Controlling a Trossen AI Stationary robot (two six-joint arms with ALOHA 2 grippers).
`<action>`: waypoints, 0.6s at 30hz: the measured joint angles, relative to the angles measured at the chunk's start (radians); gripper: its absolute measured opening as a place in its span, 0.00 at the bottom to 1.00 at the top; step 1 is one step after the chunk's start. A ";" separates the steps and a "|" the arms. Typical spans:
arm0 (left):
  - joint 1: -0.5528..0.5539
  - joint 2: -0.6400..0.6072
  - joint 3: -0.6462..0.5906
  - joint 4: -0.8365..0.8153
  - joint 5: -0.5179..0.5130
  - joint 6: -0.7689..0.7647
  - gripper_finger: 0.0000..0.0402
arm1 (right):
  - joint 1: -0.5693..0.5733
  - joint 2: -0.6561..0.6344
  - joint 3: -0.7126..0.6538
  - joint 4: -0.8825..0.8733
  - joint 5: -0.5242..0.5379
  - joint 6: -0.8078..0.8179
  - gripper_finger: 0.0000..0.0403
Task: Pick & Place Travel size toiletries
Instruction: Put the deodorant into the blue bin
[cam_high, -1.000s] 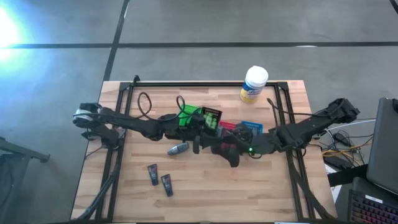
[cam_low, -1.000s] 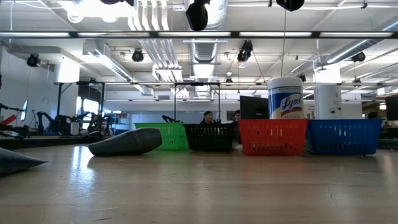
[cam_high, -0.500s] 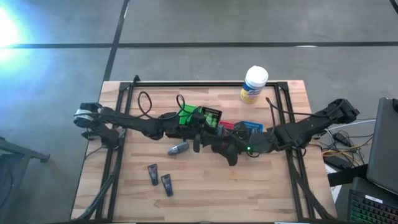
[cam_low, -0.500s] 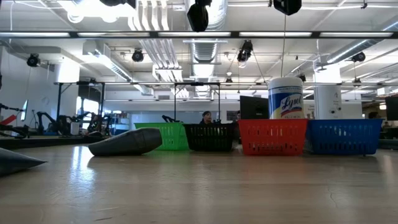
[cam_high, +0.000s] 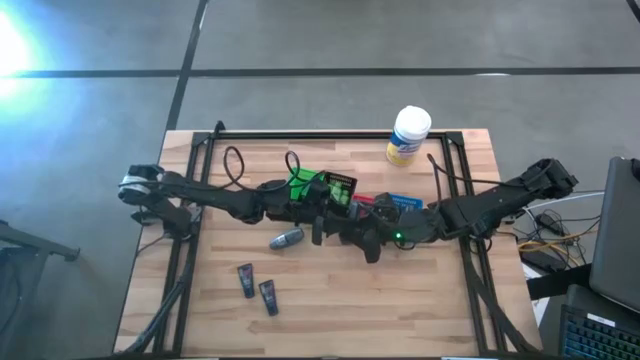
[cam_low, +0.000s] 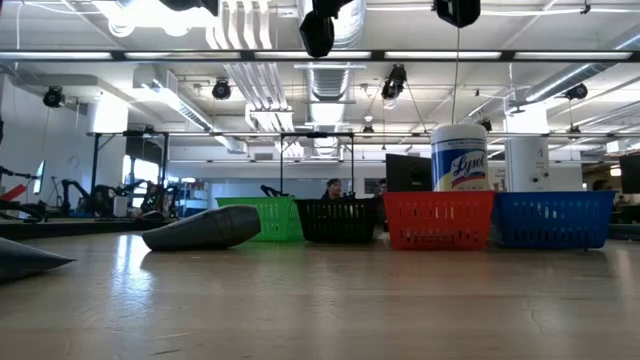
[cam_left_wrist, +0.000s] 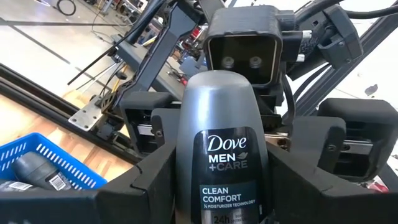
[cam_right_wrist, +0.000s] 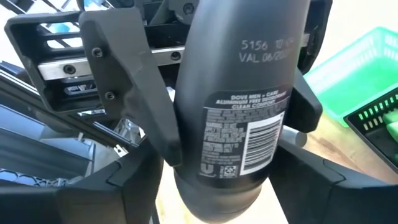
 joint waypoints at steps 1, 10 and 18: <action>0.001 0.000 0.000 0.000 0.001 0.000 0.52 | -0.001 0.001 0.000 -0.003 0.000 0.000 0.63; 0.002 0.000 0.000 0.000 0.002 0.002 0.53 | -0.001 0.001 0.000 -0.031 -0.016 0.000 0.50; 0.003 0.000 0.000 -0.007 0.002 0.000 0.53 | -0.001 0.001 0.001 -0.059 -0.037 0.008 0.50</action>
